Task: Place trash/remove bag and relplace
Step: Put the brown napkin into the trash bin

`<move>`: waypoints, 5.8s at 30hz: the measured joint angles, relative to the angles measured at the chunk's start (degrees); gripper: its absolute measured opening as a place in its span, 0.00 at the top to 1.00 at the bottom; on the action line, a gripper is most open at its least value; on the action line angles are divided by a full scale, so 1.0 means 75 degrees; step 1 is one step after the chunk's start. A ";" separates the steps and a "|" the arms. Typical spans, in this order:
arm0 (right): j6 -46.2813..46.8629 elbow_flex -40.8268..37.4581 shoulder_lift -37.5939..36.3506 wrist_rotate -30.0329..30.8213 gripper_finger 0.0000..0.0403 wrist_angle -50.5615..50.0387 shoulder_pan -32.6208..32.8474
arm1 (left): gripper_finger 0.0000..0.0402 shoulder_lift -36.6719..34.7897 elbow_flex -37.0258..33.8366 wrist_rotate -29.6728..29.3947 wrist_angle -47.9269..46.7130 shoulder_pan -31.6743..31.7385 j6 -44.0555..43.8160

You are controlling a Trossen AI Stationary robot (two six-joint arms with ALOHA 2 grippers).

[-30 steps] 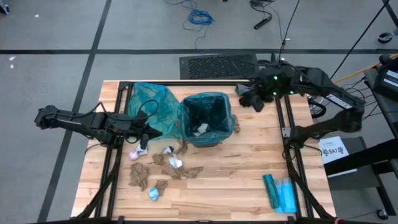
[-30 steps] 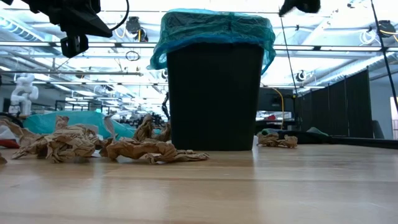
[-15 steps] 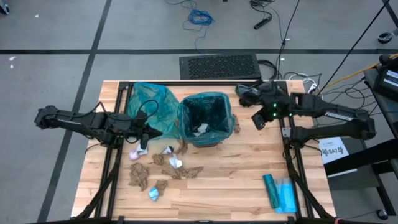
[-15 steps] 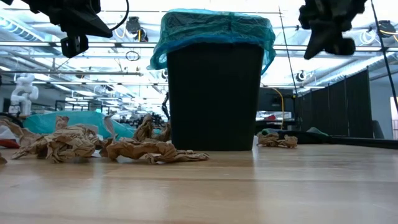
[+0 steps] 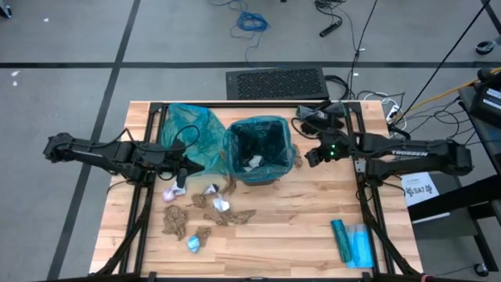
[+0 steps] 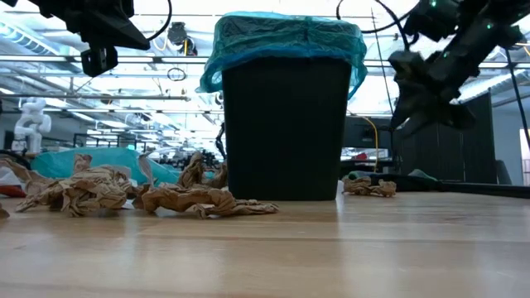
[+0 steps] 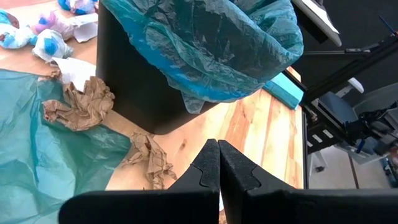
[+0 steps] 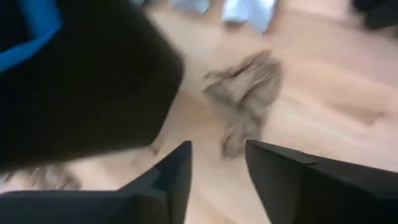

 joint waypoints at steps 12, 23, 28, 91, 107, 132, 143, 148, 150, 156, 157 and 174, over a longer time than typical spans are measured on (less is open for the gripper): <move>-0.2209 -0.0189 0.1188 0.1071 0.41 0.1395 0.0090 | 1.00 -0.0001 0.0000 0.0000 0.0009 0.0003 -0.0004; -0.3209 -0.0192 0.2737 0.0822 0.43 0.2294 0.0283 | 1.00 0.0001 0.0000 0.0003 0.0015 0.0002 -0.0208; -0.3306 -0.0192 0.3421 0.0820 0.43 0.2623 0.0431 | 1.00 0.0001 0.0002 0.0004 0.0012 0.0000 -0.0211; -0.3376 0.6077 0.3831 -0.0373 0.96 0.0133 0.1174 | 1.00 0.0000 0.0001 -0.0003 -0.0041 0.0002 0.0080; -0.3682 0.6077 0.4352 -0.0952 0.64 0.1693 0.1043 | 1.00 0.0001 0.0000 0.0236 -0.0044 0.0003 0.0555; -0.2756 0.5613 0.2050 0.1103 1.00 -0.3216 0.2416 | 1.00 0.1385 0.2430 0.0459 -0.2371 -0.0337 0.0800; -0.0489 0.2334 0.0621 0.1028 1.00 -0.1142 0.4096 | 1.00 0.3436 0.3718 0.0490 -0.3003 -0.2075 -0.0375; -0.0111 0.2017 0.0455 0.1065 1.00 -0.0854 0.4805 | 1.00 0.4215 0.3876 0.0858 -0.3039 -0.2313 -0.1247; -0.0122 0.2017 0.0448 0.1069 1.00 -0.0851 0.4982 | 1.00 0.4524 0.3874 0.0855 -0.3037 -0.2272 -0.1782; -0.0132 0.2017 0.0448 0.1090 1.00 -0.0770 0.5260 | 0.93 0.5359 0.3873 0.1599 -0.2786 -0.2121 -0.2591; -0.0131 0.2017 0.0448 0.1090 1.00 -0.0740 0.5299 | 0.91 0.5485 0.3873 0.1770 -0.2648 -0.2128 -0.2605; -0.0146 0.2020 0.0450 0.1090 1.00 -0.0405 0.5683 | 0.72 0.7212 0.3870 0.1253 -0.1451 -0.2208 -0.2900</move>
